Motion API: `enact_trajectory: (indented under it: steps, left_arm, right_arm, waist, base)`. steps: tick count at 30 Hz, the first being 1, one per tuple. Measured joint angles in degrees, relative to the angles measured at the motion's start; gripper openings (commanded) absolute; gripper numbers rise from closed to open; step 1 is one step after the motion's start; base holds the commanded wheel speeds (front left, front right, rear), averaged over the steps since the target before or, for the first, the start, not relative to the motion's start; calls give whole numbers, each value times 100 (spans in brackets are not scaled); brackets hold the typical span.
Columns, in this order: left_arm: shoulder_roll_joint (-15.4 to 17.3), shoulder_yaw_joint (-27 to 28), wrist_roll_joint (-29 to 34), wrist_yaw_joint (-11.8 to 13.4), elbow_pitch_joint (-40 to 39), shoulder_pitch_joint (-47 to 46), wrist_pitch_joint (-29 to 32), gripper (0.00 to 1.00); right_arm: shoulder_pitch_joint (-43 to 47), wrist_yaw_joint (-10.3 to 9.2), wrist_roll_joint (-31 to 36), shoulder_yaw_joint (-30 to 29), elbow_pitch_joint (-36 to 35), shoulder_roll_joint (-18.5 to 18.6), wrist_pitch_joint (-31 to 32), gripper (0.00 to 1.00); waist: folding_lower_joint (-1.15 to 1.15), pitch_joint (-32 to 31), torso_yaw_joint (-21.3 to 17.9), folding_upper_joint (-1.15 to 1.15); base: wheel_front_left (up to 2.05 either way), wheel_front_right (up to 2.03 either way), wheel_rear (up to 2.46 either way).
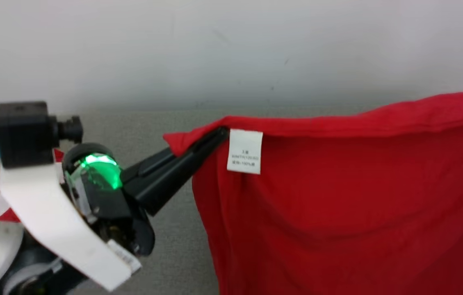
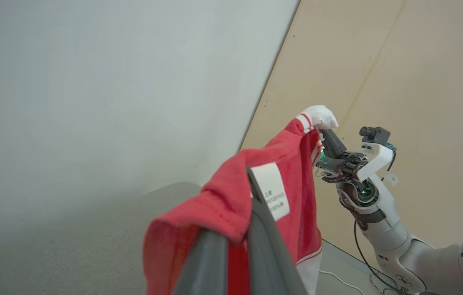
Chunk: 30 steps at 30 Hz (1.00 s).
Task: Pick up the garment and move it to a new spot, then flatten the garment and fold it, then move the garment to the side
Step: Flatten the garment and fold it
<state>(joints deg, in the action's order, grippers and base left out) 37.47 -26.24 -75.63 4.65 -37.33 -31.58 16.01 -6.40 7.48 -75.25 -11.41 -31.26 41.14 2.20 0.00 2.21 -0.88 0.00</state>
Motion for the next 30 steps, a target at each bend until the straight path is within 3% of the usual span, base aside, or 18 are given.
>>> enact_trajectory:
  steps: [6,11,15,21,26,30]
  left_arm:
    - [-141,-158,417,-109,1285,-1071,271,0]
    - [-461,-210,981,-276,2804,-2400,300,0]
    - [-856,-196,1535,-442,4131,-3691,-60,0]
    - [-1616,-127,2457,-645,5904,-5214,-1569,0]
    - [-2025,-444,3152,-916,7007,-5628,-2799,0]
    - [-2292,-772,3242,-1141,7492,-5110,-3045,0]
  right_arm:
    - [-1203,-1,363,359,751,-205,918,0]
    - [-3382,0,1131,999,1936,-943,1836,0]
    - [-5449,0,2314,1225,3207,-1712,2243,0]
    - [-7408,0,3652,1597,4406,-2481,1713,0]
    - [-7653,0,3852,2080,4930,-2444,975,0]
    - [-6884,0,3532,2508,4993,-2151,552,0]
  waist:
    - [1,634,30,0]
    - [1,1309,49,0]
    - [2,1877,56,0]
    - [3,2635,64,0]
    - [3,3043,76,0]
    - [3,3106,77,0]
  base:
    - [0,0,0]
    - [0,0,0]
    - [0,0,0]
    - [0,0,0]
    - [0,0,0]
    - [0,0,0]
